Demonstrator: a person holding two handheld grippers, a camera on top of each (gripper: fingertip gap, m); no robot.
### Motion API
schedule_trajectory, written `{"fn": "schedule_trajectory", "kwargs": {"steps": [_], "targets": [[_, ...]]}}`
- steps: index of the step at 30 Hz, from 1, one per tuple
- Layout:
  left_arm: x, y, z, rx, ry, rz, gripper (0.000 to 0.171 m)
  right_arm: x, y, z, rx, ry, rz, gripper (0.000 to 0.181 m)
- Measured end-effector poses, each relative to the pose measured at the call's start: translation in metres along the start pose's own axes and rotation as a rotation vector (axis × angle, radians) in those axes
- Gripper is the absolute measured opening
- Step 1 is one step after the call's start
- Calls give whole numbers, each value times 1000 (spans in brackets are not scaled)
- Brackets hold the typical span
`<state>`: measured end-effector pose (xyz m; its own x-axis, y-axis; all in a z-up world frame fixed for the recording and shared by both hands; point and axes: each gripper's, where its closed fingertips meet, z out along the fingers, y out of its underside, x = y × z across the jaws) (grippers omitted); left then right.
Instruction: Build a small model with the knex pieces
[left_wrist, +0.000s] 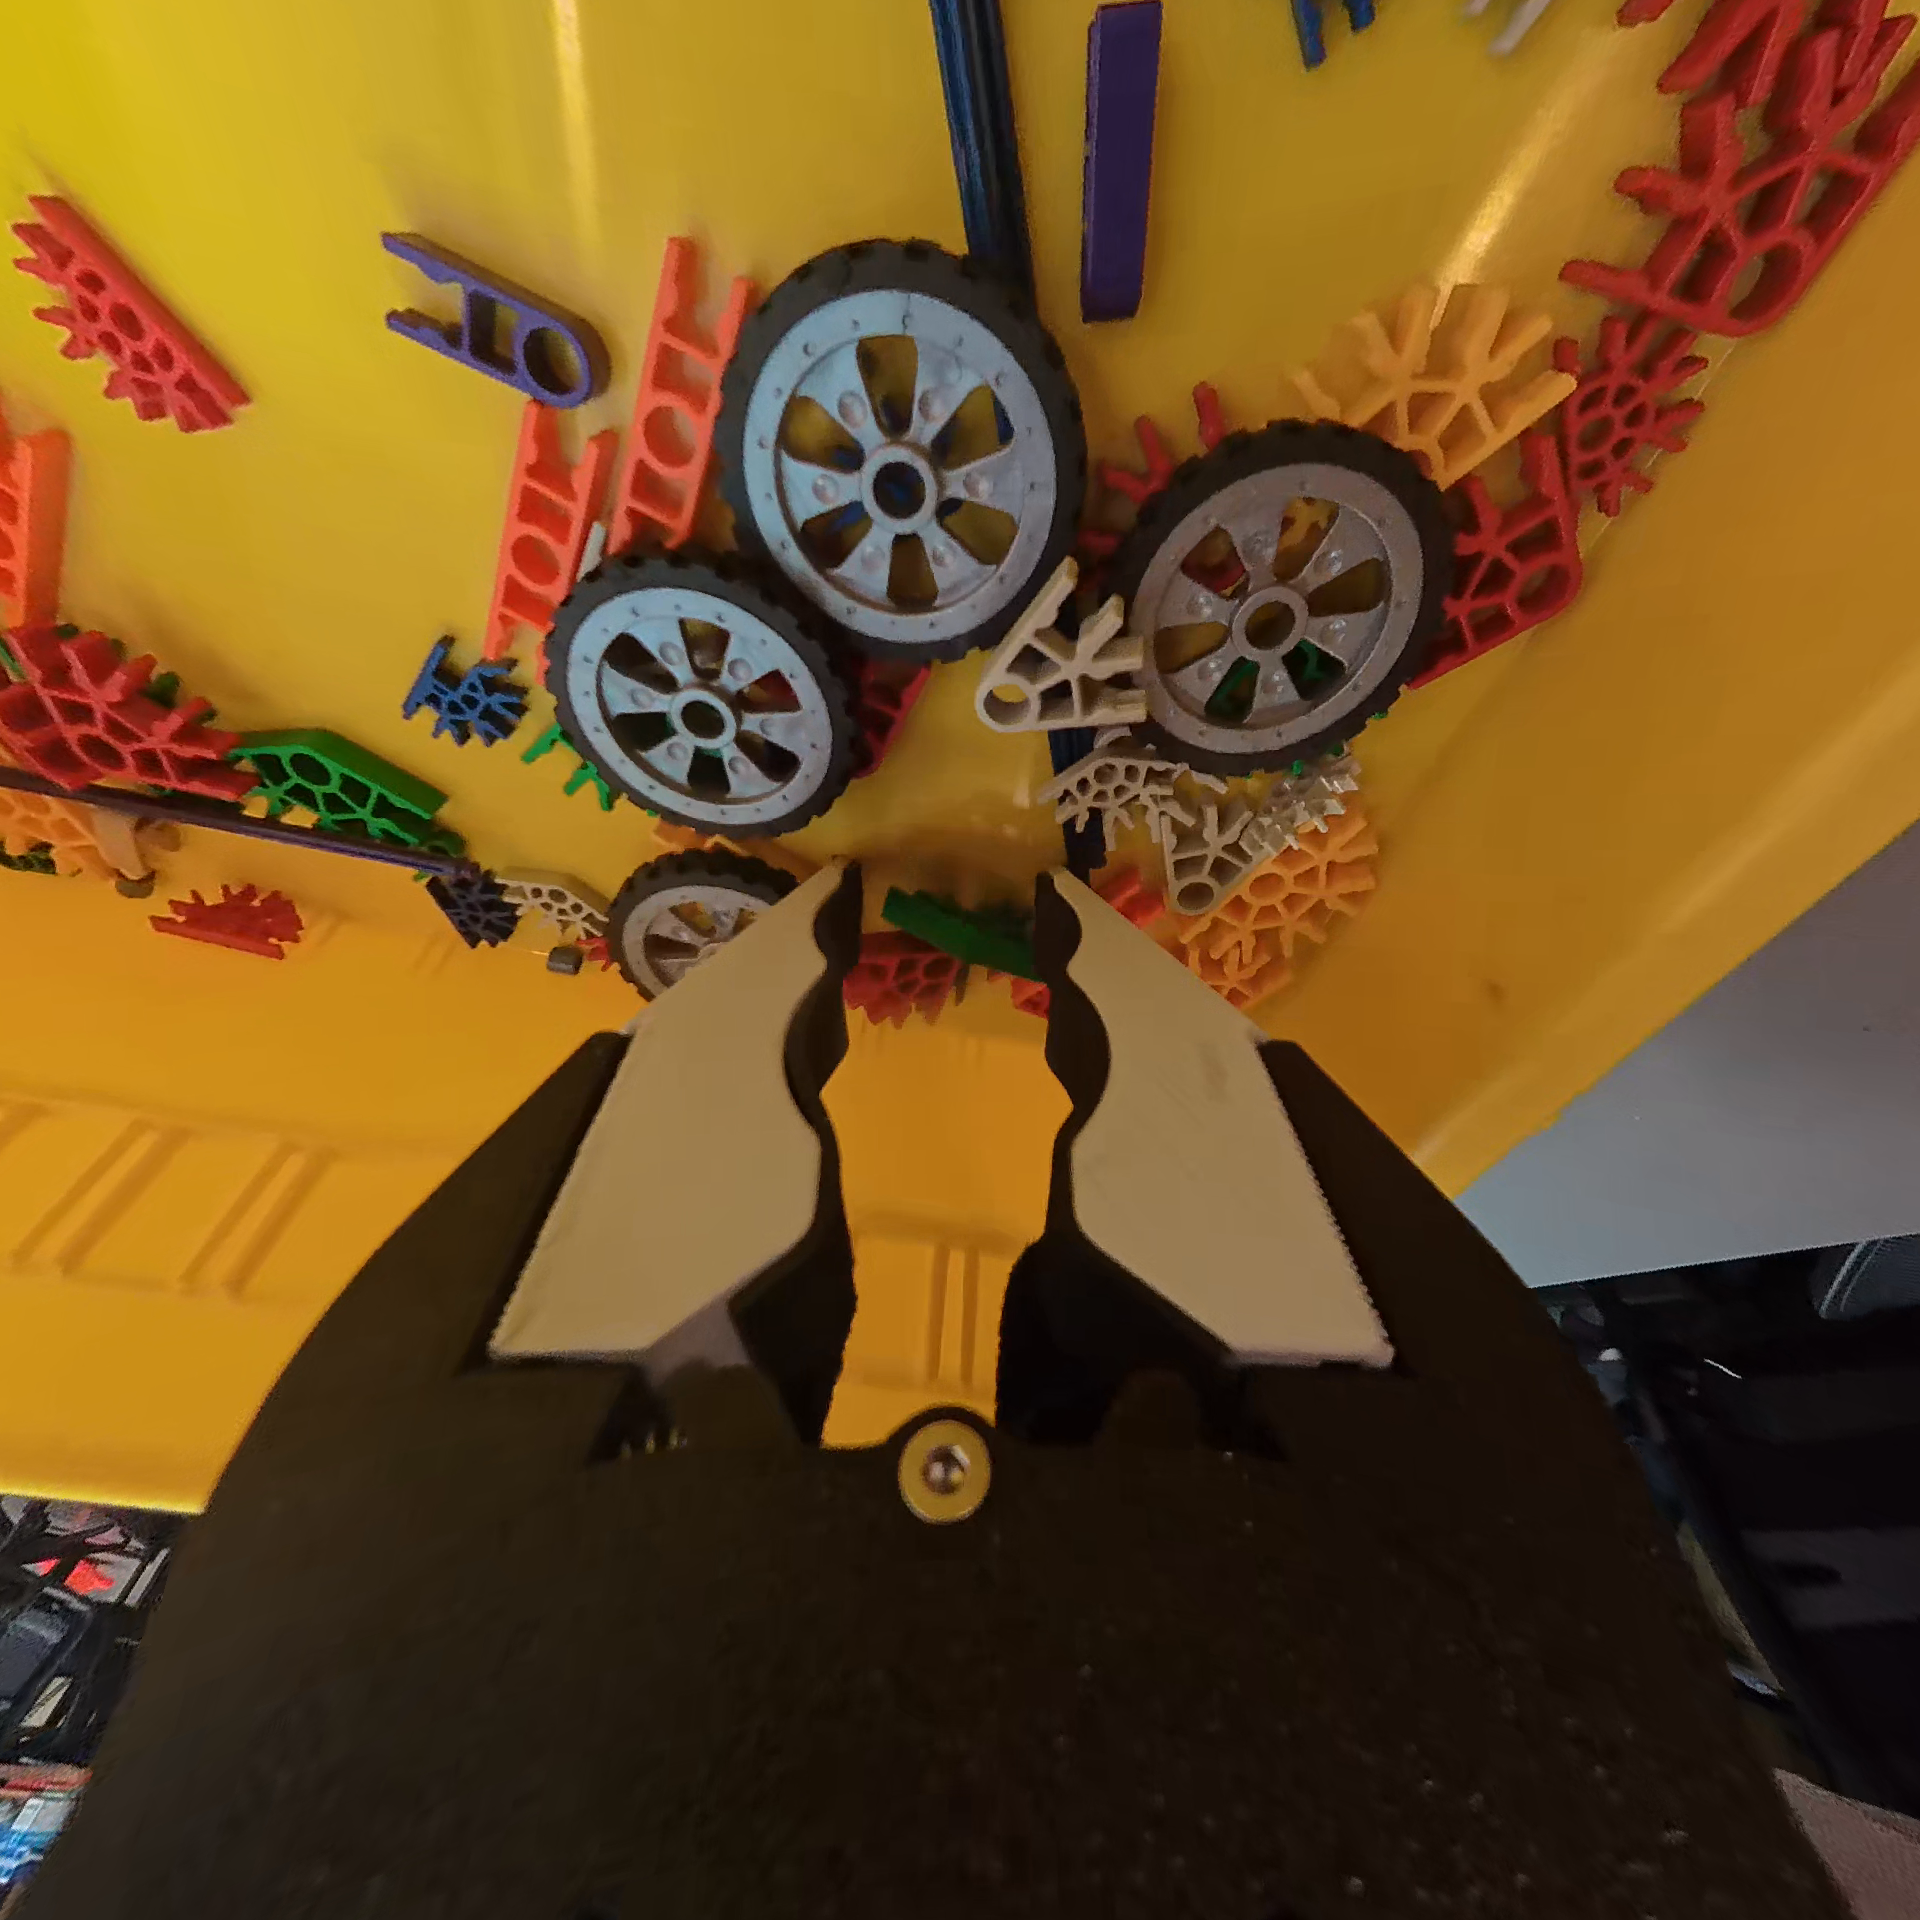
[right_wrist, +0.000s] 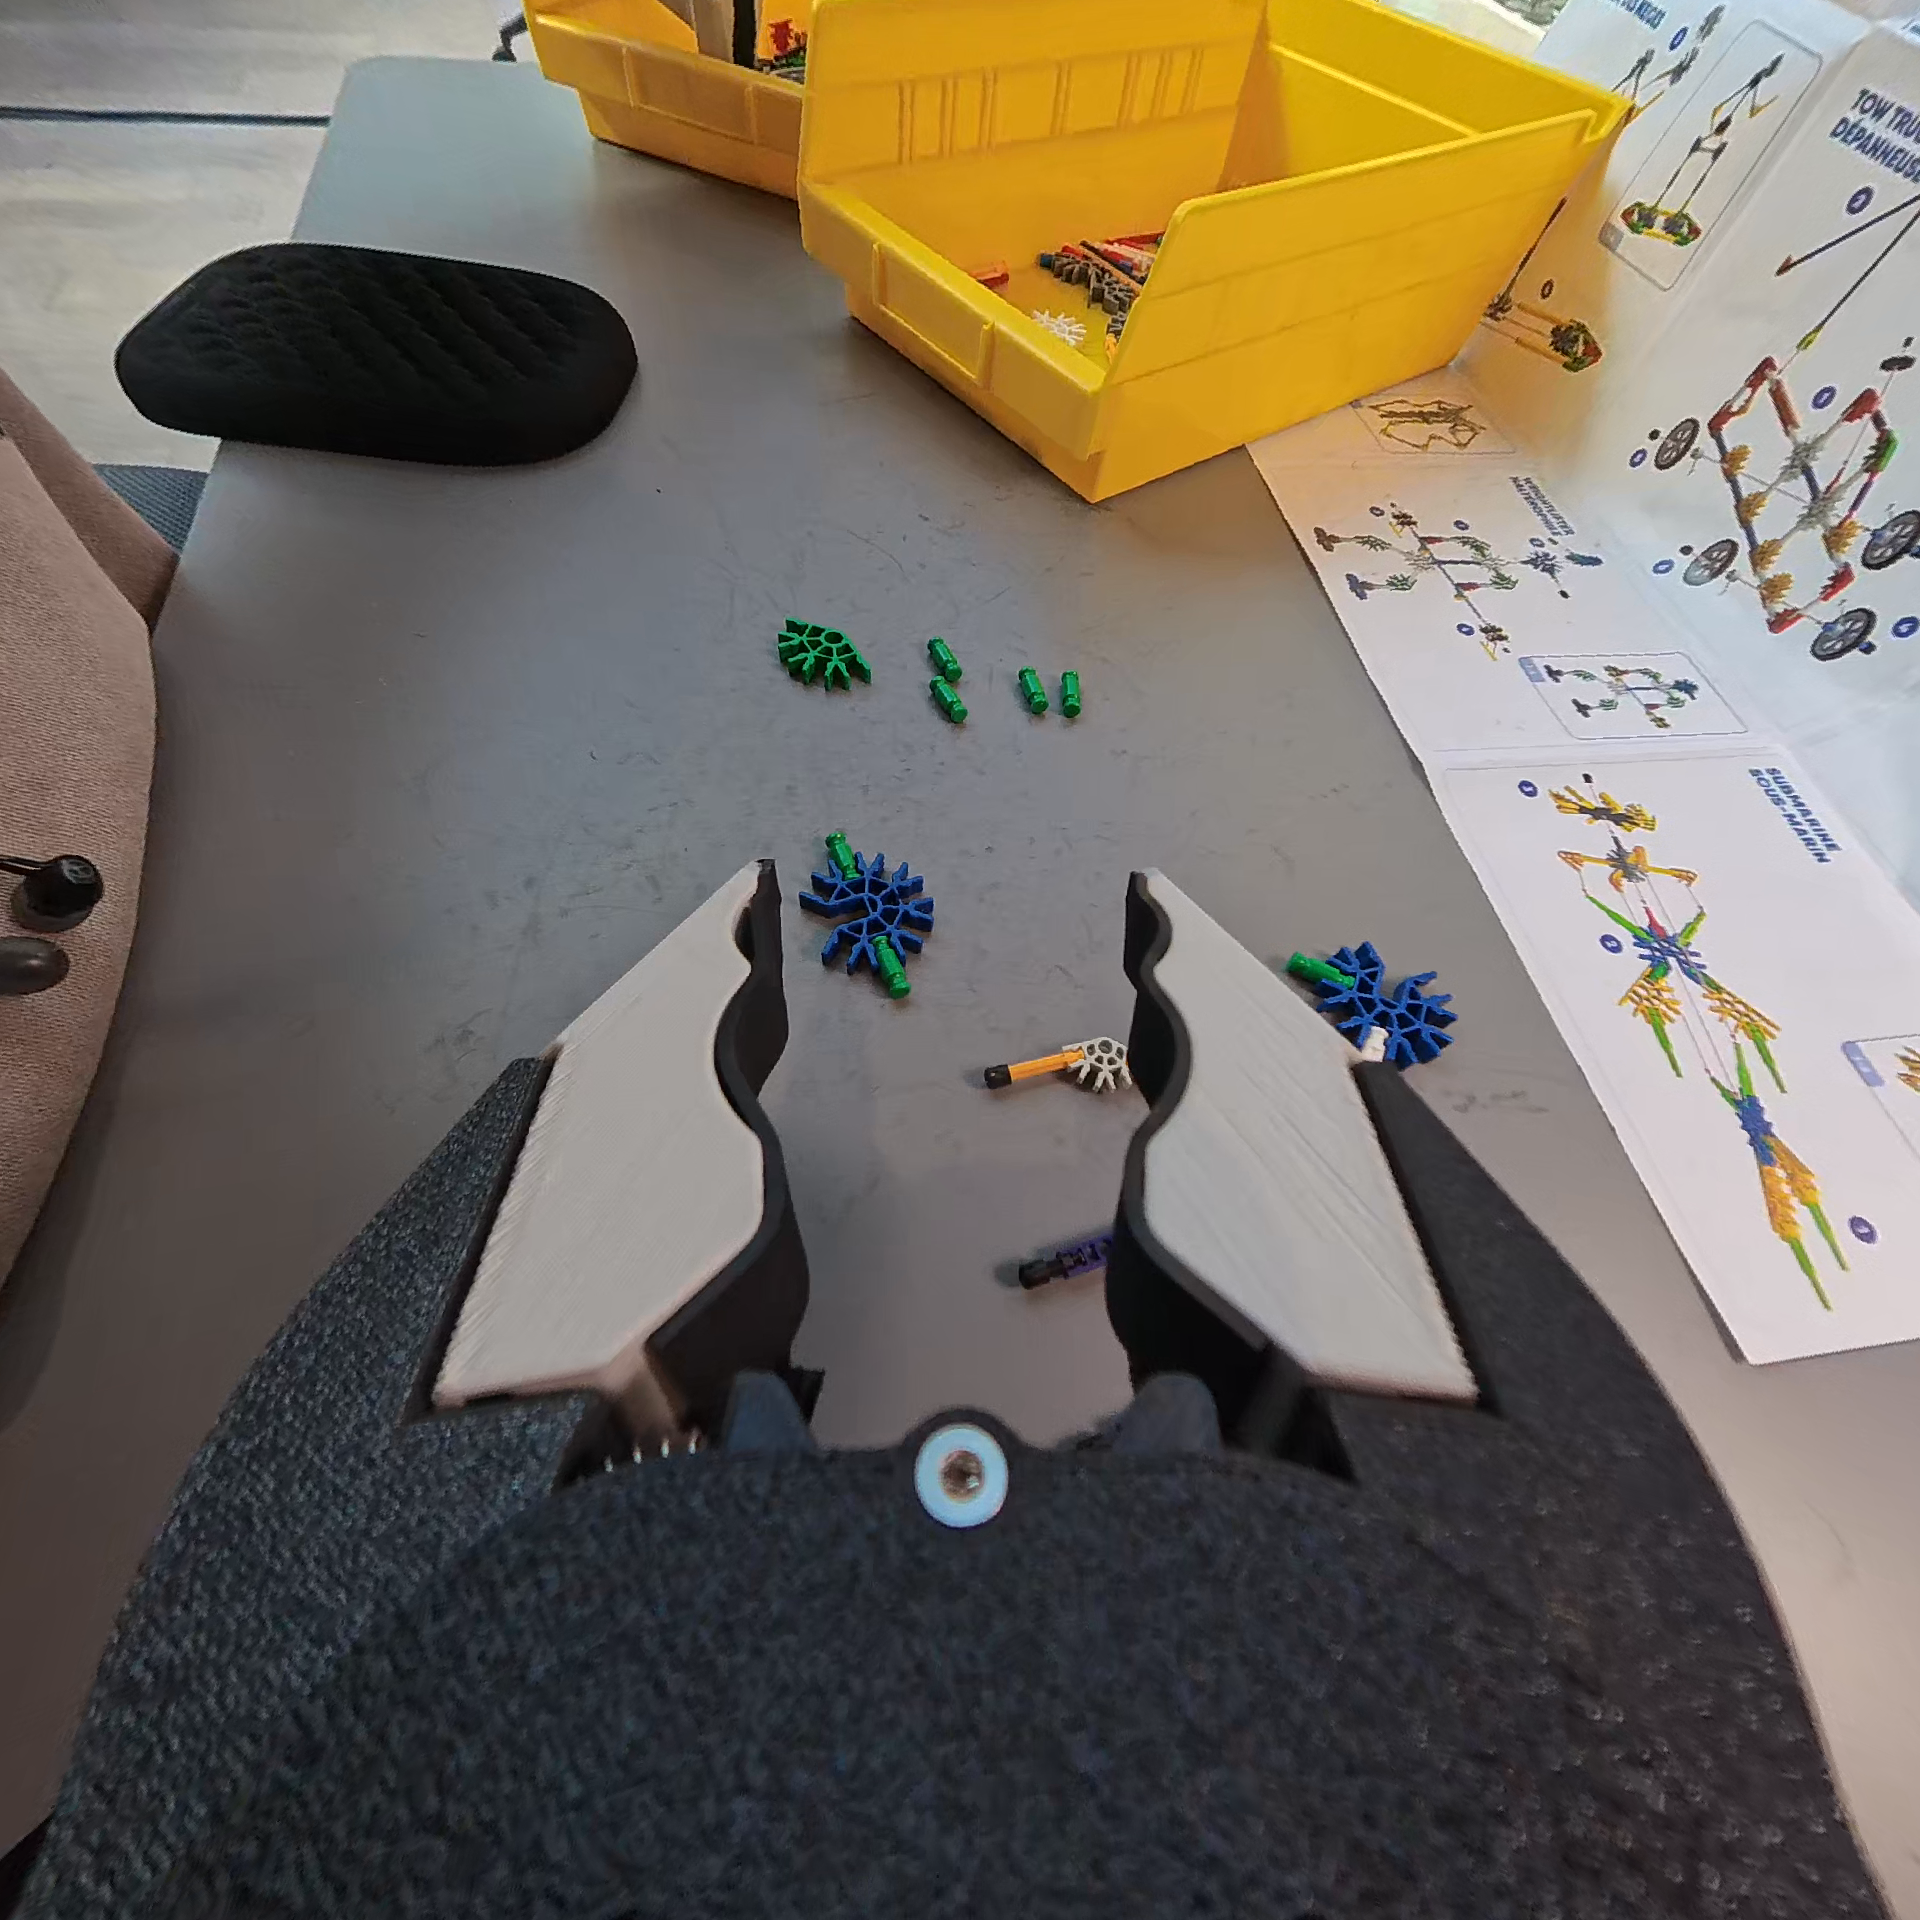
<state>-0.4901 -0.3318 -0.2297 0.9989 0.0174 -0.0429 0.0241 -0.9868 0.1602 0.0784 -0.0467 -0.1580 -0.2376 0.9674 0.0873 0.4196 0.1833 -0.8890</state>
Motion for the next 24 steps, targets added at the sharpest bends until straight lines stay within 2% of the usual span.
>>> {"fn": "schedule_trajectory", "kwargs": {"steps": [2,4,6,9,13,17,19,24], "targets": [[1,1,0,5,11,-3,27,0,0,1,-2,1,2,65],[-4,2,-4,9,-25,15,1,1,0,0,-1,4,3,64],[-4,-2,-21,67,-41,8,0,2,0,0,5,8,6,64],[1,-17,-65,223,-75,13,0,4,-2,-1,18,14,10,62],[0,-13,-89,240,-145,36,0,2,-4,-1,20,15,-5,62],[1,-9,-71,192,-153,52,2,0,-7,-2,23,21,-21,62],[-4,-4,-50,122,-172,66,23,0,-8,-3,27,25,-21,62],[-14,5,-8,2,-184,99,30,3,-6,-3,32,34,-6,61]]}}
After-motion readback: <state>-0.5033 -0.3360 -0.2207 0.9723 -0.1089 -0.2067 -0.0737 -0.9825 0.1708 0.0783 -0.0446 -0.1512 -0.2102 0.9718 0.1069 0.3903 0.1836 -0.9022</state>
